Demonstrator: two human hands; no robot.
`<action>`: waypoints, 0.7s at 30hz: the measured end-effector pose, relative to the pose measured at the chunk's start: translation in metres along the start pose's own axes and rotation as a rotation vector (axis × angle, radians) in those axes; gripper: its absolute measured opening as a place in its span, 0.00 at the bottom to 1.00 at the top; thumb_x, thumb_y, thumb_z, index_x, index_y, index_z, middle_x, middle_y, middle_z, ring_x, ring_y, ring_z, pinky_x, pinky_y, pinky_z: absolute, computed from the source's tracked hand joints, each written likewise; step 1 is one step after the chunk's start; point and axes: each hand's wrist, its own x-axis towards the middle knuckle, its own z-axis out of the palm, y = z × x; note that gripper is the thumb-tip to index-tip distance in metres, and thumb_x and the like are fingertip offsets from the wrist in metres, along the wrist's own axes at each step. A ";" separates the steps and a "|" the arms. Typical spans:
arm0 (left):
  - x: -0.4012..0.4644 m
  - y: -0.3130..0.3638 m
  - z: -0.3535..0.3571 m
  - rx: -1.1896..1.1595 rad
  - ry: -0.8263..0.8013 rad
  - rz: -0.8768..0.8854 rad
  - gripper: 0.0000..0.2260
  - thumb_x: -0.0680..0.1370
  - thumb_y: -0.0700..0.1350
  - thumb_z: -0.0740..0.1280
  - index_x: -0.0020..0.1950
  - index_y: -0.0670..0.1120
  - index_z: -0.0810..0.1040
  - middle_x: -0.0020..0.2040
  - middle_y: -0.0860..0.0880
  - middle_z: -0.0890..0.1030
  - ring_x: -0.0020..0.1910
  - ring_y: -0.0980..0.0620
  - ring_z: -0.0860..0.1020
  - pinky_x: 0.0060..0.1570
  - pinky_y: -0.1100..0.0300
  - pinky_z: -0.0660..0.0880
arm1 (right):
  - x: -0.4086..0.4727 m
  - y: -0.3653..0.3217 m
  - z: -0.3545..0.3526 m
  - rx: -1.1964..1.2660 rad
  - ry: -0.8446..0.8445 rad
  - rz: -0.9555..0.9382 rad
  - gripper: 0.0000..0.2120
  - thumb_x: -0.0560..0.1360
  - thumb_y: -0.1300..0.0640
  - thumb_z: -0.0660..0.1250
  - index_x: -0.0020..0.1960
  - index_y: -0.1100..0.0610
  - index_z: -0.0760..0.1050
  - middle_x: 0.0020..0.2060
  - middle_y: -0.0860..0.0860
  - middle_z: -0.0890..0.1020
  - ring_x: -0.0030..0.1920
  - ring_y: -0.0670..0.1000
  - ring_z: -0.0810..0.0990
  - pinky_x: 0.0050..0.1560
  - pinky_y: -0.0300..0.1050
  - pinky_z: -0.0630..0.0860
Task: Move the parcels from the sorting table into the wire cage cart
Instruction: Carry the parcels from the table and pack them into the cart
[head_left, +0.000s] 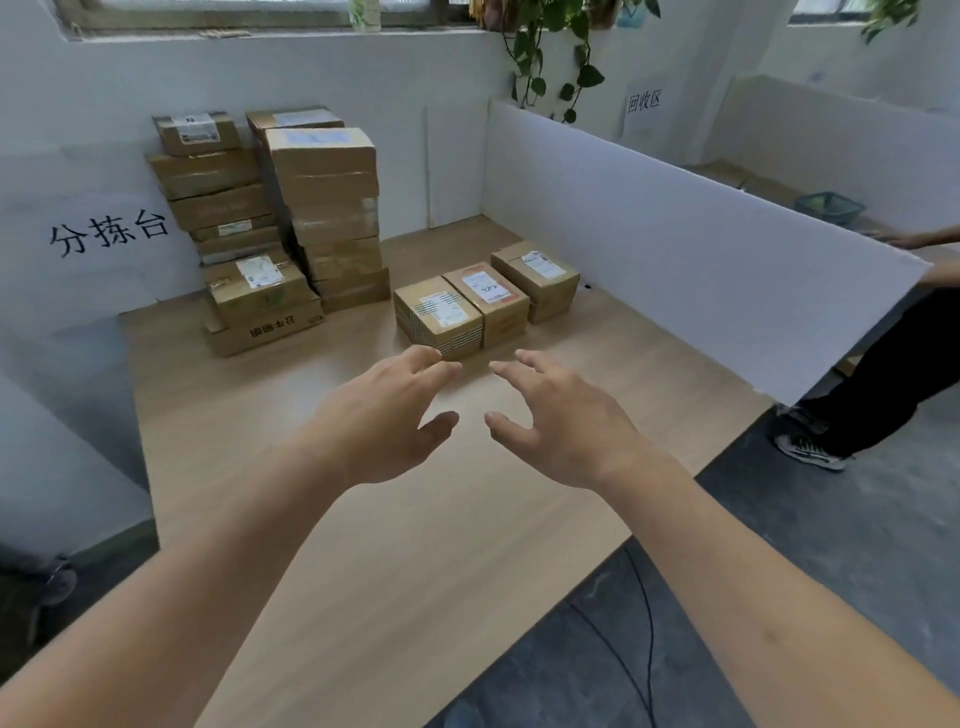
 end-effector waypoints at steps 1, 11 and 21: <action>0.014 -0.006 0.005 -0.005 -0.002 -0.013 0.25 0.83 0.59 0.62 0.79 0.55 0.65 0.76 0.53 0.67 0.70 0.48 0.73 0.61 0.48 0.78 | 0.016 0.007 0.002 0.000 -0.018 -0.001 0.30 0.82 0.39 0.61 0.81 0.45 0.61 0.80 0.49 0.63 0.76 0.53 0.68 0.70 0.52 0.69; 0.115 -0.051 0.043 -0.046 -0.065 -0.157 0.25 0.84 0.57 0.61 0.81 0.53 0.64 0.76 0.51 0.67 0.73 0.48 0.70 0.65 0.53 0.73 | 0.141 0.069 0.022 -0.002 -0.153 -0.032 0.30 0.82 0.39 0.62 0.81 0.45 0.61 0.80 0.49 0.62 0.72 0.53 0.71 0.69 0.51 0.70; 0.212 -0.080 0.110 -0.075 -0.105 -0.356 0.25 0.84 0.56 0.61 0.80 0.51 0.65 0.76 0.49 0.68 0.72 0.46 0.71 0.65 0.50 0.75 | 0.268 0.146 0.076 0.062 -0.291 -0.150 0.30 0.82 0.40 0.63 0.81 0.44 0.62 0.81 0.50 0.62 0.73 0.54 0.71 0.71 0.53 0.70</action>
